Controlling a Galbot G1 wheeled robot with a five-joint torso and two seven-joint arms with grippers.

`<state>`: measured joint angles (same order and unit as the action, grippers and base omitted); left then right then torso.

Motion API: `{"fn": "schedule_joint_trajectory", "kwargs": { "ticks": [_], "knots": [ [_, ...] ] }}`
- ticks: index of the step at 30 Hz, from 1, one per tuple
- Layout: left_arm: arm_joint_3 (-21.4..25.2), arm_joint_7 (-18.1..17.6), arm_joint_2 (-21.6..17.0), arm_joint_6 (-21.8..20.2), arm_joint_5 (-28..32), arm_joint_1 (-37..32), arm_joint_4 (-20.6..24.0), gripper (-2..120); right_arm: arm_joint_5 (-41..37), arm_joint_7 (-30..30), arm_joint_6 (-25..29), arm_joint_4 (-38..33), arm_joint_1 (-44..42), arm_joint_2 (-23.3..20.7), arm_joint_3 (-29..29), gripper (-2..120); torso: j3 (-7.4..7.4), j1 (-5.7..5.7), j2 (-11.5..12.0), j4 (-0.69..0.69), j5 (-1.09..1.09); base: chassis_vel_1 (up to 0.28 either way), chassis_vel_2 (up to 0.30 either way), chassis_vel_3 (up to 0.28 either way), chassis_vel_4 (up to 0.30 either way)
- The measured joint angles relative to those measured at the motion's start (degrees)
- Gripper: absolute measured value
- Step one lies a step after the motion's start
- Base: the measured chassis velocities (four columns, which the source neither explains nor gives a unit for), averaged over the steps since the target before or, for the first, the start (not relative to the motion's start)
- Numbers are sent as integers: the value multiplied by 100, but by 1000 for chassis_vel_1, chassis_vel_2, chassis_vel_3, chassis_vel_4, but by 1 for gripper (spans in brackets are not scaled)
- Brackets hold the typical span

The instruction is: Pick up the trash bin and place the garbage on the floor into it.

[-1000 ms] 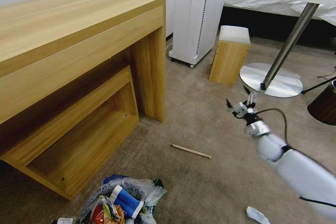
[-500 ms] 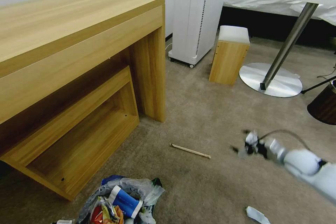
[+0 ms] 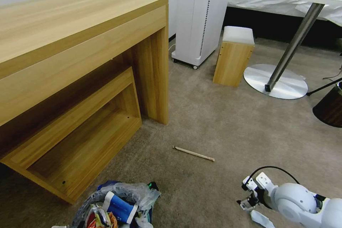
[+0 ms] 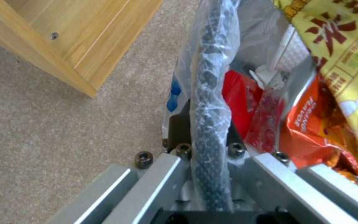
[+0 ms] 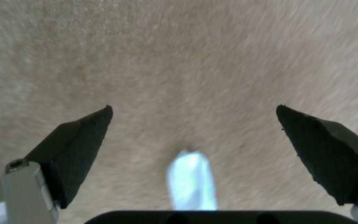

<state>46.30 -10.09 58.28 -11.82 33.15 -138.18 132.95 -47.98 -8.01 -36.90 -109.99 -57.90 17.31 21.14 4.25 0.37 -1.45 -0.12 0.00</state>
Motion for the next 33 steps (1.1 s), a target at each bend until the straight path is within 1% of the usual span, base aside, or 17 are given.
{"fn": "schedule_joint_trajectory", "kwargs": {
  "ticks": [1,2,4,12,13,15,16,17,18,19,20,21,22,23,24,27,33],
  "knots": [
    [0,0,0,0,0,0,0,0,0,0,0,0,0,0,0,100,0,0,0,0,0,0,0,0,0],
    [-7,-18,-17,1,6,11,-18,0,314,139,151,1,-62,-68,-25,100,0,0,0,0,0,0,0,0,0],
    [-18,-41,-23,3,13,27,-31,0,935,-48,578,-31,-265,-268,-31,100,0,0,0,0,-1,0,0,0,0],
    [-31,-131,-28,16,26,51,-77,0,1398,-478,604,-172,-461,-400,-20,100,0,0,0,0,2,0,0,0,0],
    [-34,-133,-28,17,26,51,-77,0,1496,-302,772,-126,-482,-423,-21,100,0,0,0,-1,1,0,0,0,0],
    [-47,-137,-18,18,25,69,-79,0,1891,555,2035,311,-524,-412,-25,100,0,0,0,0,1,0,0,0,0],
    [-47,-137,-18,18,25,69,-79,0,1891,555,2035,311,-524,-412,-25,100,0,0,0,0,1,0,0,0,0],
    [-55,-140,-12,20,20,69,-91,0,2066,747,2399,477,-538,-377,-26,100,0,0,0,0,3,0,0,0,0],
    [-57,-140,-1,27,10,63,-106,0,2032,697,2400,496,-573,-361,-32,100,0,0,0,0,3,0,0,0,0],
    [-60,-139,12,33,1,59,-115,0,1918,475,2219,452,-610,-353,-43,100,0,0,0,0,3,0,0,0,0],
    [-67,-139,34,41,-20,56,-124,0,1706,351,1721,337,-639,-344,-87,100,0,0,0,-1,2,0,0,0,0],
    [-67,-139,34,41,-20,56,-124,0,1706,351,1721,337,-639,-344,-87,100,0,0,0,-1,2,0,0,0,0],
    [-79,-137,59,46,-60,52,-137,0,1396,410,911,182,-641,-280,-173,100,0,0,0,-1,-1,0,0,0,0],
    [-79,-137,59,46,-60,52,-137,0,1396,410,911,182,-641,-280,-173,100,0,0,0,-1,-1,0,0,0,0],
    [-94,-137,74,51,-85,51,-143,0,1291,468,675,153,-651,-213,-202,100,0,0,0,0,-1,0,0,0,0],
    [-124,-127,144,80,-158,51,-166,0,1502,737,614,172,-717,-45,-264,100,0,0,0,0,3,0,0,0,0],
    [-135,-104,220,94,-220,20,-193,0,1387,668,86,113,-727,62,-324,100,0,0,0,0,2,0,0,0,0]
  ]
}}
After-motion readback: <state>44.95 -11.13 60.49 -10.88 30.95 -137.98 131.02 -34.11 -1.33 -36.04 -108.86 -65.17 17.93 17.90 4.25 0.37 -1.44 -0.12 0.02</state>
